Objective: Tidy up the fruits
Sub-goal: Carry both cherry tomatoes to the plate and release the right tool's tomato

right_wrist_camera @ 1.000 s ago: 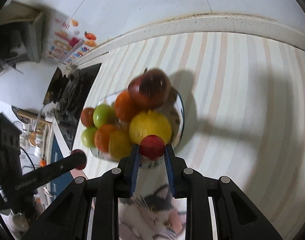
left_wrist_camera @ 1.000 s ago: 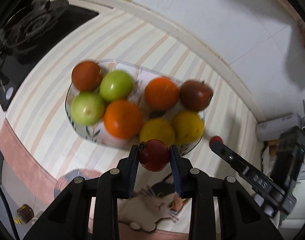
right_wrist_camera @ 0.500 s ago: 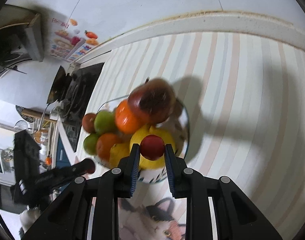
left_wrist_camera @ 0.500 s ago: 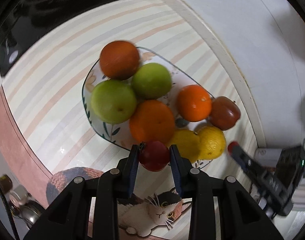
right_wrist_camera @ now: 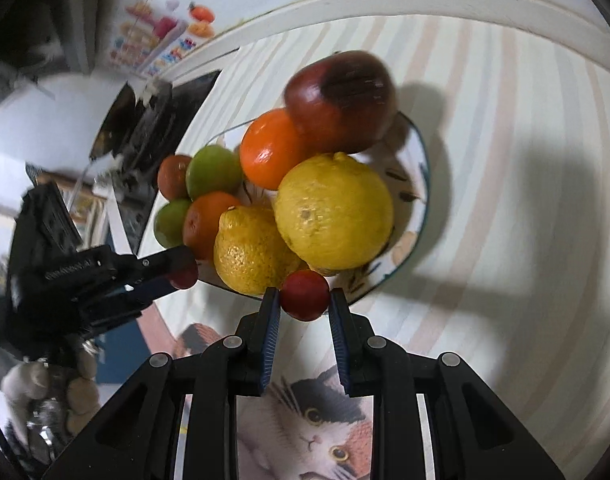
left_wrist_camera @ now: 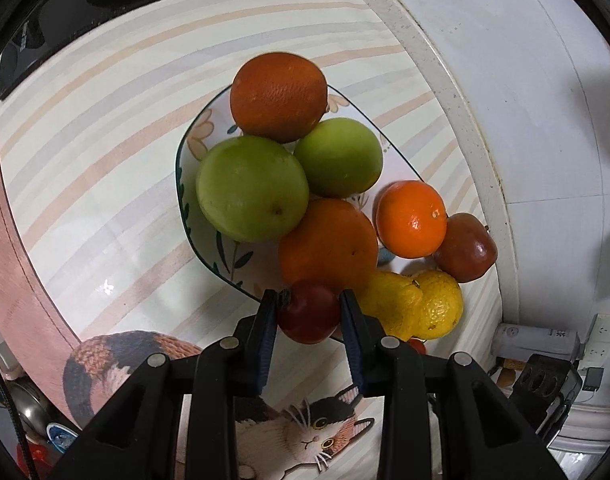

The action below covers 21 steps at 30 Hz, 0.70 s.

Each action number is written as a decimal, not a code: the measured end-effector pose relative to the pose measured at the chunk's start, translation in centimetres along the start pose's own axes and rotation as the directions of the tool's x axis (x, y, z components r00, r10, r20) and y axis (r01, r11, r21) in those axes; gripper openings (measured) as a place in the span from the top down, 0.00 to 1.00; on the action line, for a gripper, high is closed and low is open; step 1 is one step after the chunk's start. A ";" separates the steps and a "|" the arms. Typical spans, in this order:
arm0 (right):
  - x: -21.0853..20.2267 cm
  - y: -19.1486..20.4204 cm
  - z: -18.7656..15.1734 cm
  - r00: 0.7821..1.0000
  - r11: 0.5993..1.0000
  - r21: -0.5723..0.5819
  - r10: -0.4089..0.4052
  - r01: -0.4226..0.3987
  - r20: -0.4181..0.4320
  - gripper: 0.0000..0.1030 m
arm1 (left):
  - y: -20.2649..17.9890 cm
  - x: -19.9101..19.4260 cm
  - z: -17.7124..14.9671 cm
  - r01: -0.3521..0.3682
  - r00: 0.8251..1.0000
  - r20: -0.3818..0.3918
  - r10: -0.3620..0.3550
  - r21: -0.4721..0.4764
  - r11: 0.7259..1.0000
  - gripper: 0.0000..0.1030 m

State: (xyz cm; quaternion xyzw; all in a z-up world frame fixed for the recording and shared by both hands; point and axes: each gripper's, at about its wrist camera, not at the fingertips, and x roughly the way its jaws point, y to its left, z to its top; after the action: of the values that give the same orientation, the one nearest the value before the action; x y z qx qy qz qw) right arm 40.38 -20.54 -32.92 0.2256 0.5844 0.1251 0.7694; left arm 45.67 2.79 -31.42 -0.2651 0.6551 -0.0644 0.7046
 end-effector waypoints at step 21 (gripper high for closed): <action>-0.1 2.0 -0.1 0.994 0.990 -0.097 -0.104 0.105 0.022 0.71 | -0.2 0.2 -0.9 0.011 0.999 0.033 -0.011 -0.010 1.000 0.72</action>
State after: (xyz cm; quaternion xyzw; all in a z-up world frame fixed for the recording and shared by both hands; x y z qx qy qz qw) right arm 40.38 -18.82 -31.92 0.1577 0.5821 0.1113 0.7899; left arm 44.91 2.28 -31.56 -0.2732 0.6422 -0.0604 0.7137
